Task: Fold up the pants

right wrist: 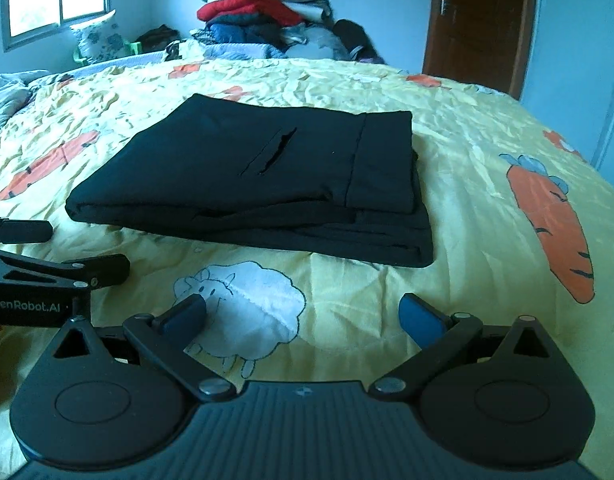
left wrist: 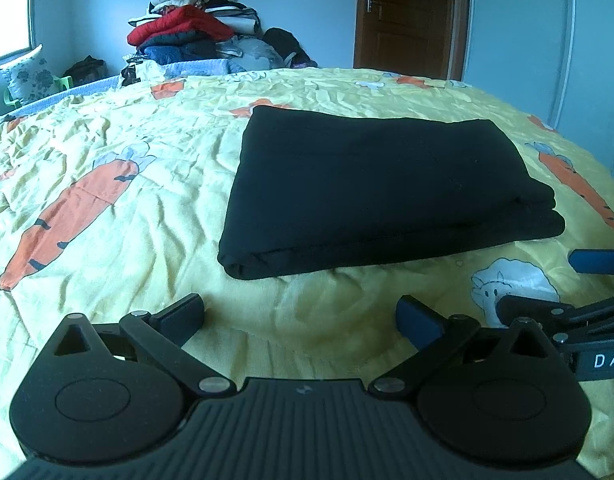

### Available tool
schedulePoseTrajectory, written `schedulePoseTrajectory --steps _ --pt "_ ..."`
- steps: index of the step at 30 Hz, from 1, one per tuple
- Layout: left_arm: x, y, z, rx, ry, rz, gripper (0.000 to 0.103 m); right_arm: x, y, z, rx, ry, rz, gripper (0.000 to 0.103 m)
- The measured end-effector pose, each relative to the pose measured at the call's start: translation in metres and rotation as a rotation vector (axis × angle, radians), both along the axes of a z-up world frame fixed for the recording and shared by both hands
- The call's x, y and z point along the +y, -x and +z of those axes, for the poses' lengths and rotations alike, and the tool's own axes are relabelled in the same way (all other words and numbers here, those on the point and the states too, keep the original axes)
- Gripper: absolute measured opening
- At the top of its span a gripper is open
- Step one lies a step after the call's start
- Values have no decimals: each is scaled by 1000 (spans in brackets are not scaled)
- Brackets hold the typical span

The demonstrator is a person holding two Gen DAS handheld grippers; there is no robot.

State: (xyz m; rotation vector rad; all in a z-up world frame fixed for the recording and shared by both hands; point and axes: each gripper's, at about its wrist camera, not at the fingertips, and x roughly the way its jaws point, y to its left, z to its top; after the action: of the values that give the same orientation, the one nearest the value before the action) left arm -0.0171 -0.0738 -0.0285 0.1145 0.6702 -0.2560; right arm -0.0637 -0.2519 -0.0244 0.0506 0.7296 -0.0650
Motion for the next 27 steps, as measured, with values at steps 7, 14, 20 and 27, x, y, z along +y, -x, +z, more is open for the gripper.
schedulePoseTrajectory --steps 7,14,20,27 --pt "0 0 0 2 6 1 103 2 2 -3 -31 -2 -7 103" --pt "0 0 0 2 5 1 103 2 2 -3 -32 0 -7 103" --pt "0 0 0 2 5 0 103 2 2 -3 -32 -1 -5 103" --pt "0 0 0 2 5 1 103 1 1 -3 -31 0 -1 103"
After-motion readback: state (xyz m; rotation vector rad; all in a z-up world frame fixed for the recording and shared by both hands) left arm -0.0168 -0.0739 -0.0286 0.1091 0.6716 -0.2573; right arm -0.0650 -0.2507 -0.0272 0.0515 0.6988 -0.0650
